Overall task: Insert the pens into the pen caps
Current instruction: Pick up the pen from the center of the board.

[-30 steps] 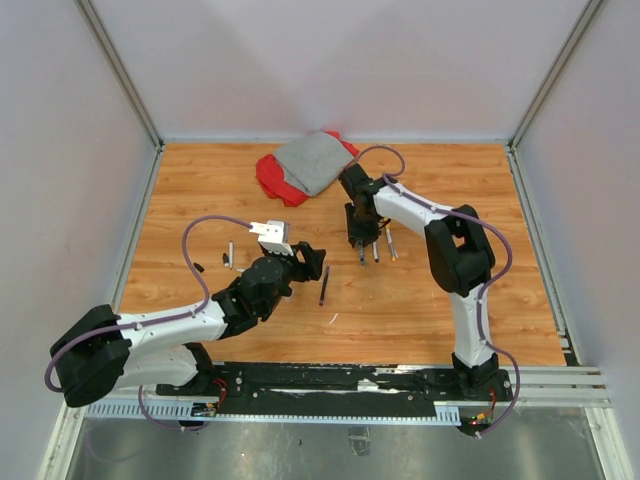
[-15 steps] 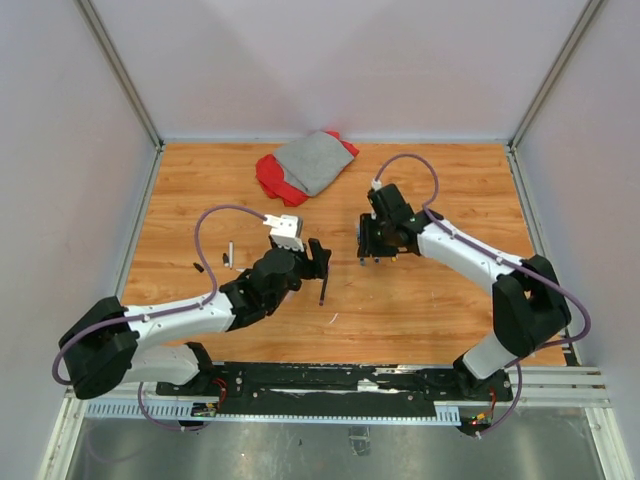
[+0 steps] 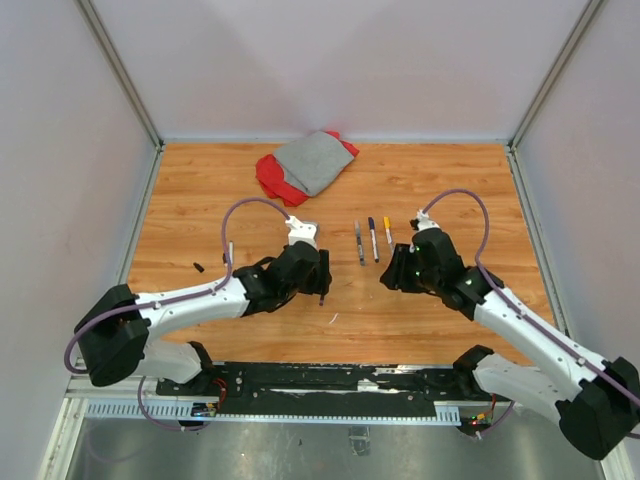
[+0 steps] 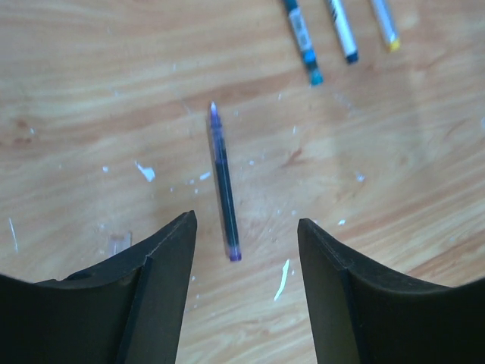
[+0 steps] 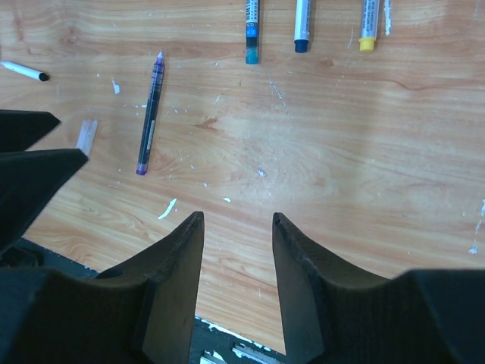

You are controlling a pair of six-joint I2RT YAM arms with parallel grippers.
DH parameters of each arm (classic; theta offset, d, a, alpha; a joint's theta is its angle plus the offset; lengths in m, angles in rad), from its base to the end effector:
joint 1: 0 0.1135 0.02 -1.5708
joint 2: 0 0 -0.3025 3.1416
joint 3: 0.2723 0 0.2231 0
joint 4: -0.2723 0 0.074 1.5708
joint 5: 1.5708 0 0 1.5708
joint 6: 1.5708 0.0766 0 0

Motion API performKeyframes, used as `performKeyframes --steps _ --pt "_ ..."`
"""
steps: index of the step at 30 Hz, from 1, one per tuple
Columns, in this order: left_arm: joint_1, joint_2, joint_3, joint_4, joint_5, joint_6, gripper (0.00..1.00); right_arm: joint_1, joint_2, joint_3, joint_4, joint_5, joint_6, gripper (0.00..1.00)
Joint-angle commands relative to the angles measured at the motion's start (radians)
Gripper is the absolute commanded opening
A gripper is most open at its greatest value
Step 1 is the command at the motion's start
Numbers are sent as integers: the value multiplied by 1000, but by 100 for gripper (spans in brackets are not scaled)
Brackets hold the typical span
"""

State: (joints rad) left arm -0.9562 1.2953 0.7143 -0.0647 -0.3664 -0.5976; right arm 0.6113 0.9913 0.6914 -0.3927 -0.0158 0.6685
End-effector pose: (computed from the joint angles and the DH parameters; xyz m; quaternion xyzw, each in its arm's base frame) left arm 0.1761 -0.2019 0.2492 0.0769 0.8803 -0.1913 0.4272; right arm 0.1576 0.1119 0.2643 0.0225 0.9048 0.2596 0.3367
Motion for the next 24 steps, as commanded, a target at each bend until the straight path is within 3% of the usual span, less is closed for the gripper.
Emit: performKeyframes --steps 1,6,10,24 --pt "-30 63 70 -184 69 -42 60 13 -99 -36 -66 37 28 42" --pt "-75 164 130 -269 29 -67 56 13 -180 -52 -103 15 16 43" --pt "-78 237 188 -322 -4 -77 44 14 -214 -56 -122 -23 -12 43" --pt "-78 471 359 -454 -104 -113 44 13 -298 -110 -127 -93 -89 44"
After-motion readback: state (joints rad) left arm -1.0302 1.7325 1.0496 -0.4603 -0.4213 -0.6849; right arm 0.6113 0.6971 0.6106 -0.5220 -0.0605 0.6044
